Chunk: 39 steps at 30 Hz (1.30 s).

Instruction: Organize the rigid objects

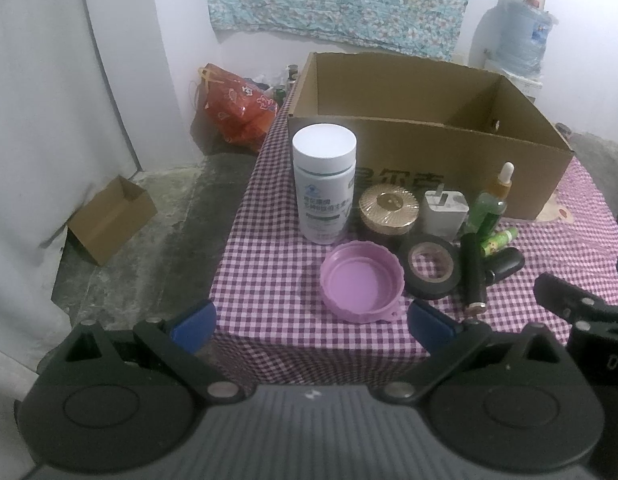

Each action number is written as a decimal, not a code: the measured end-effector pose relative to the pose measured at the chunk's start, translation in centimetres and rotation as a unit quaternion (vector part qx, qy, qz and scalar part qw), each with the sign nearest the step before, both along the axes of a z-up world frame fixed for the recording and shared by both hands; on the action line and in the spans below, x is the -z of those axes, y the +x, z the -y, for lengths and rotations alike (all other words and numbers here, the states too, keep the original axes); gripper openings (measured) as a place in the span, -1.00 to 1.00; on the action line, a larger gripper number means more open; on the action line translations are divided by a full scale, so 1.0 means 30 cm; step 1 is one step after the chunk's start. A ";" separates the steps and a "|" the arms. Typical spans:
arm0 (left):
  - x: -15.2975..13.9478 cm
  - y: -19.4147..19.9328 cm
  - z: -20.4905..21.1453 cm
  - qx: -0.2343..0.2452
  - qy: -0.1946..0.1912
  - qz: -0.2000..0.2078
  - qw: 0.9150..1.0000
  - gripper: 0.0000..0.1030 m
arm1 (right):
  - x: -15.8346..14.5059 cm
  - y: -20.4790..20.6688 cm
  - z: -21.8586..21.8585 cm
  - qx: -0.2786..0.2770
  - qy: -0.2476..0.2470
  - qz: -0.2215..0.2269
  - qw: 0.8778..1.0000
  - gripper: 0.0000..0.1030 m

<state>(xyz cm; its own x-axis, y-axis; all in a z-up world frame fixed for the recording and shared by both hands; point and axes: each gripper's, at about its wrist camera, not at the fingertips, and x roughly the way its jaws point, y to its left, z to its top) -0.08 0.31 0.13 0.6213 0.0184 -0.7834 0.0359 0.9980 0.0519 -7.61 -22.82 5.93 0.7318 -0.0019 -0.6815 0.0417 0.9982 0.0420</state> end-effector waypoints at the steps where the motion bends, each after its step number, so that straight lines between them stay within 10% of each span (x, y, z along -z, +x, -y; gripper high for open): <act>1: 0.000 -0.001 0.000 0.000 0.000 0.000 1.000 0.98 | 0.000 -0.001 0.000 0.001 0.000 0.000 1.000 0.98; 39: 0.003 0.003 -0.004 0.000 0.005 -0.002 1.000 0.98 | 0.014 0.019 -0.001 0.002 0.002 0.000 1.000 0.98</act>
<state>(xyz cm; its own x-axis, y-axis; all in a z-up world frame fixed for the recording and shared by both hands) 0.00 0.43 0.05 0.6176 0.0262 -0.7861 0.0358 0.9975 0.0614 -7.04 -22.79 5.52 0.7322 -0.0010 -0.6811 0.0449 0.9979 0.0468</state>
